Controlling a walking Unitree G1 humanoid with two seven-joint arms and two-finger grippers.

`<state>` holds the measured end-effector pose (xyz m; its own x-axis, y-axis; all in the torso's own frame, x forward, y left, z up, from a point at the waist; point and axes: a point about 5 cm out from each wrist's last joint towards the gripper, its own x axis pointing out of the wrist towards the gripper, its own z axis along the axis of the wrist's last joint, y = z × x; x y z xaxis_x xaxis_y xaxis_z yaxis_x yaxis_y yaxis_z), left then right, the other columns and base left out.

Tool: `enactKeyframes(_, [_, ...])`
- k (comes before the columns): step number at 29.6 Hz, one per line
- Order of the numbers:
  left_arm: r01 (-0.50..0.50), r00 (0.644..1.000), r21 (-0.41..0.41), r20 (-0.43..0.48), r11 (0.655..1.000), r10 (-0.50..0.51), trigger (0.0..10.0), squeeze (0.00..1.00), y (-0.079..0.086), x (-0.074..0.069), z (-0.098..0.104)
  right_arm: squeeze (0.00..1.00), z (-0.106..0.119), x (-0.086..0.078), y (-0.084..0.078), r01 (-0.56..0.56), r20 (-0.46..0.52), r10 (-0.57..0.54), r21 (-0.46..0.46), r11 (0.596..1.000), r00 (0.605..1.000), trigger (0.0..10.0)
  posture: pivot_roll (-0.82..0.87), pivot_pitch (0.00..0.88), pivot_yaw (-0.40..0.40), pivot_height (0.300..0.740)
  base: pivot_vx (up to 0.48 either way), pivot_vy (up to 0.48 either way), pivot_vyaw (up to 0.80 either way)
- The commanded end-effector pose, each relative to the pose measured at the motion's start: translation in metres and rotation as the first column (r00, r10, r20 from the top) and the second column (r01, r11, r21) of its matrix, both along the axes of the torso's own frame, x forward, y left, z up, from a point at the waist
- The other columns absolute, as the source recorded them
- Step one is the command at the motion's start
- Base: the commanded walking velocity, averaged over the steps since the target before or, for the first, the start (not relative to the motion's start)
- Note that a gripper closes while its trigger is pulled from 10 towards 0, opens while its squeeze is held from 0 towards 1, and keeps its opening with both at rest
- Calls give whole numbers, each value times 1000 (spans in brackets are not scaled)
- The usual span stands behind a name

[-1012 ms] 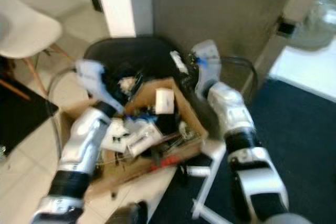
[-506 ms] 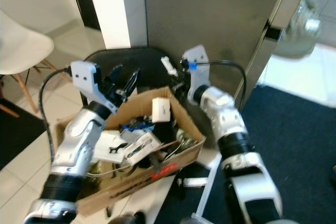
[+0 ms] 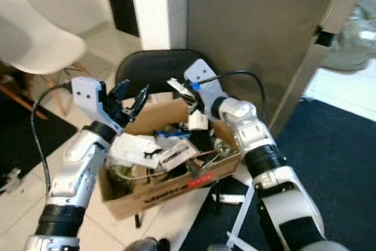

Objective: Picking trash to rubbish bin

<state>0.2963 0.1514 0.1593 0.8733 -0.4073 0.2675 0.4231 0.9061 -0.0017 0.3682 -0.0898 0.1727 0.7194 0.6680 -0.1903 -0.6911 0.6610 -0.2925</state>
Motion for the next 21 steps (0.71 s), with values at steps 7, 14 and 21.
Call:
enactKeyframes(7, [-33,999,45,-16,998,34,10000,0,8,3,3,0,5,3,-6,36,4,-36,-4,999,999,10000,-35,0,-64,740,0,0,0])
enactKeyframes(14, [-30,999,58,43,998,28,10000,0,10,3,26,0,10,8,-18,119,-14,-118,73,990,993,10000,-36,0,-64,740,0,-428,0])
enactKeyframes(21, [-62,993,49,104,997,57,10000,0,21,5,50,0,19,14,-21,157,11,-159,104,982,987,10000,-29,0,-59,740,0,-430,0])
